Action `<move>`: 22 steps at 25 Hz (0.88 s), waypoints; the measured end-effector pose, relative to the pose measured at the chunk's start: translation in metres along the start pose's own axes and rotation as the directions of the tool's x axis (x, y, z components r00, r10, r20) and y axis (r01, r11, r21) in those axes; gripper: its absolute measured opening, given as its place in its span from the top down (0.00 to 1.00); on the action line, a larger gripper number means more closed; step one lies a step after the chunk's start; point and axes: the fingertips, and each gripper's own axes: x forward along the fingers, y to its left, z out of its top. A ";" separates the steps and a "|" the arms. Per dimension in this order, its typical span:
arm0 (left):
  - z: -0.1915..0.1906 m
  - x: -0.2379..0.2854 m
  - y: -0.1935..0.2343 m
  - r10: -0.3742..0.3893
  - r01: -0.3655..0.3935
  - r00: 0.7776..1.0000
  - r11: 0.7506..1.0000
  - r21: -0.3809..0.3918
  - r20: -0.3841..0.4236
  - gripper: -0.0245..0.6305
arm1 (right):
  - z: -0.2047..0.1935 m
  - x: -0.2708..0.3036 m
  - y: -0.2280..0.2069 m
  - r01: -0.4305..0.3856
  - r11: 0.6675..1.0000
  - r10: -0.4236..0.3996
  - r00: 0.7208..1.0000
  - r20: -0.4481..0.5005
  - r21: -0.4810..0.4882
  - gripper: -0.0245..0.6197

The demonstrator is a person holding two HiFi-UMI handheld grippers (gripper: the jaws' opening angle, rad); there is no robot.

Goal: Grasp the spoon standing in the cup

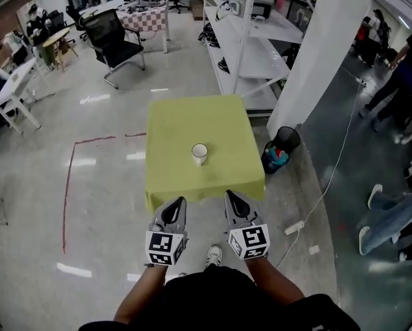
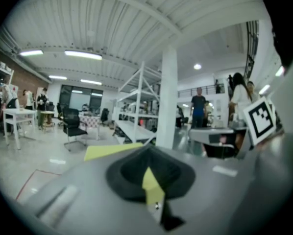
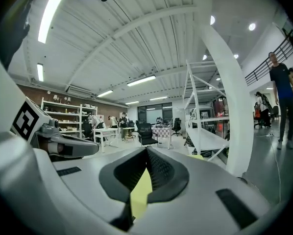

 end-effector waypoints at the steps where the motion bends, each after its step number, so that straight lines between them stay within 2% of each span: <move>1: 0.001 0.004 0.001 0.009 -0.009 1.000 1.000 -0.001 -0.003 0.95 | 0.000 0.004 -0.004 -0.010 1.000 0.010 1.000 0.000 0.001 0.95; 8: 0.004 0.030 0.003 0.068 -0.068 0.998 0.998 -0.006 -0.018 0.95 | -0.001 0.025 -0.032 -0.065 0.998 0.065 0.998 -0.003 0.022 0.95; 14: 0.003 0.046 0.009 0.084 -0.084 0.996 0.996 0.014 -0.035 0.95 | -0.009 0.043 -0.042 -0.048 0.998 0.049 0.999 -0.021 0.028 0.95; 22: 0.007 0.086 0.028 0.044 -0.044 0.998 0.999 0.006 -0.032 0.95 | -0.001 0.083 -0.057 -0.036 0.999 0.037 0.999 -0.017 0.026 0.95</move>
